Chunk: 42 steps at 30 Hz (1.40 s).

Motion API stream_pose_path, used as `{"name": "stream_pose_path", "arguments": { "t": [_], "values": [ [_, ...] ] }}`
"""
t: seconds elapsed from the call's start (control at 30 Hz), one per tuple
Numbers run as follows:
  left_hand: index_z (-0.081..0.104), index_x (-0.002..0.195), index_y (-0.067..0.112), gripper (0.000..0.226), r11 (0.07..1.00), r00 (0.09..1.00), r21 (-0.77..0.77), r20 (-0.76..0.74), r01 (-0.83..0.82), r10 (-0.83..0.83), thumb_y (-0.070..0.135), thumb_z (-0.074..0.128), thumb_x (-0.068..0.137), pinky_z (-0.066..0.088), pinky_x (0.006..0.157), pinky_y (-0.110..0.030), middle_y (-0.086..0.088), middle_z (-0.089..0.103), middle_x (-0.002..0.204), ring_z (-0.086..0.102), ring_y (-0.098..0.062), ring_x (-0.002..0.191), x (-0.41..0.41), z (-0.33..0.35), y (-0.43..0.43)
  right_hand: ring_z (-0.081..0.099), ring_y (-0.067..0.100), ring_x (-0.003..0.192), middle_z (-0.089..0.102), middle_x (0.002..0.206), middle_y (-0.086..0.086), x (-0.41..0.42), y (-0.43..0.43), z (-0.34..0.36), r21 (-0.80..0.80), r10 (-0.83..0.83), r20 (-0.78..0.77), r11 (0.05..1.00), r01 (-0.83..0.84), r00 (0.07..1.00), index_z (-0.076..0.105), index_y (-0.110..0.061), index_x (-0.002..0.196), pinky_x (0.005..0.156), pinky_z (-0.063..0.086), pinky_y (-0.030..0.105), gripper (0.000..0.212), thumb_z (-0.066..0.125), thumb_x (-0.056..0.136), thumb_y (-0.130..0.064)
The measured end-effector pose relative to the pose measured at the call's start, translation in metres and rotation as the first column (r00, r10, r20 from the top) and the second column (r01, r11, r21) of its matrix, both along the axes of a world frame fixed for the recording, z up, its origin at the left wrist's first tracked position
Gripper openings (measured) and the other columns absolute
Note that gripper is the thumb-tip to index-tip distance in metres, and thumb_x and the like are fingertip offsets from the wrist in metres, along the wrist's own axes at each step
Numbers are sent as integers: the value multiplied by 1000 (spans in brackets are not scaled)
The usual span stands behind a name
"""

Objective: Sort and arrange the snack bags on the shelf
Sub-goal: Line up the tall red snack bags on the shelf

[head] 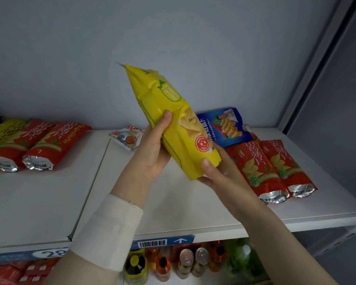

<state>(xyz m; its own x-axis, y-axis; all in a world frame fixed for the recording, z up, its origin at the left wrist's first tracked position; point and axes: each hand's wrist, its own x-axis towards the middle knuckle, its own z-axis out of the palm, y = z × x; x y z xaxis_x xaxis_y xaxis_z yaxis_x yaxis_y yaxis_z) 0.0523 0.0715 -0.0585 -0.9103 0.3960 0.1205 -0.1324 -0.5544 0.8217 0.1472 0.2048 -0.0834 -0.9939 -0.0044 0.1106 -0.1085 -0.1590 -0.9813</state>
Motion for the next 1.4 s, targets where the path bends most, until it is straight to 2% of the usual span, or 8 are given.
{"name": "stream_pose_path", "arguments": {
  "t": [0.17,0.4,0.53,0.7,0.87,1.03,1.23,1.4],
  "values": [
    [44,139,8,111,1000,999,-19,-32,23,-24,56,83,47,55,87,-39,-15,58,132,60,-27,115,0,-1,1,66,16,106,69,115,-1,-1,-1,1,-265,129,75,959,-105,989,61,-28,112,87,56,32,58,73,59,-48],
    [46,134,8,55,969,978,-154,-97,-195,182,31,60,87,56,85,-36,-10,67,114,68,-20,98,12,-4,16,60,6,106,58,116,-2,-8,-11,-17,234,-414,-244,852,468,877,47,-27,117,82,56,29,64,83,65,-25],
    [53,127,7,37,945,968,-207,-73,-252,242,17,56,91,58,81,-31,-9,68,112,69,-19,94,10,-4,12,53,16,116,51,126,0,-9,-15,-21,327,-374,-225,841,432,900,43,-29,123,89,53,42,77,83,58,-36],
    [59,119,13,32,886,957,-363,-74,-287,280,22,61,88,58,80,-32,-6,70,107,69,-20,92,-6,2,-12,54,4,101,52,110,-11,-21,-11,5,494,-122,-83,857,147,989,43,-22,127,70,51,9,70,80,68,-19],
    [63,114,9,39,722,936,-615,-82,-318,343,31,68,82,54,90,-38,-12,69,110,68,-25,95,-32,12,-66,46,14,123,46,138,-1,-52,-24,41,896,143,116,412,-165,983,36,-21,139,100,39,27,74,72,76,-37],
    [64,115,11,46,552,913,-757,-144,-350,382,36,72,78,52,92,-42,-12,71,108,68,-28,97,-59,26,-155,44,21,127,44,141,5,-83,-86,65,970,259,244,-53,-238,935,31,-16,142,103,39,32,74,64,82,-43],
    [66,101,15,28,397,895,-847,-184,-353,405,34,69,81,52,90,-39,-9,69,97,66,-24,85,-103,40,-287,40,21,131,42,143,3,-135,-192,75,985,357,155,-125,-118,921,29,-17,144,104,33,29,73,61,84,-44],
    [63,119,11,54,210,888,-919,-231,-333,398,42,72,76,48,97,-40,-11,67,113,64,-28,103,-160,41,-379,49,23,121,51,134,4,-178,-279,78,988,332,154,-76,-137,931,38,-20,137,100,40,34,62,61,84,-44]
  ]
}}
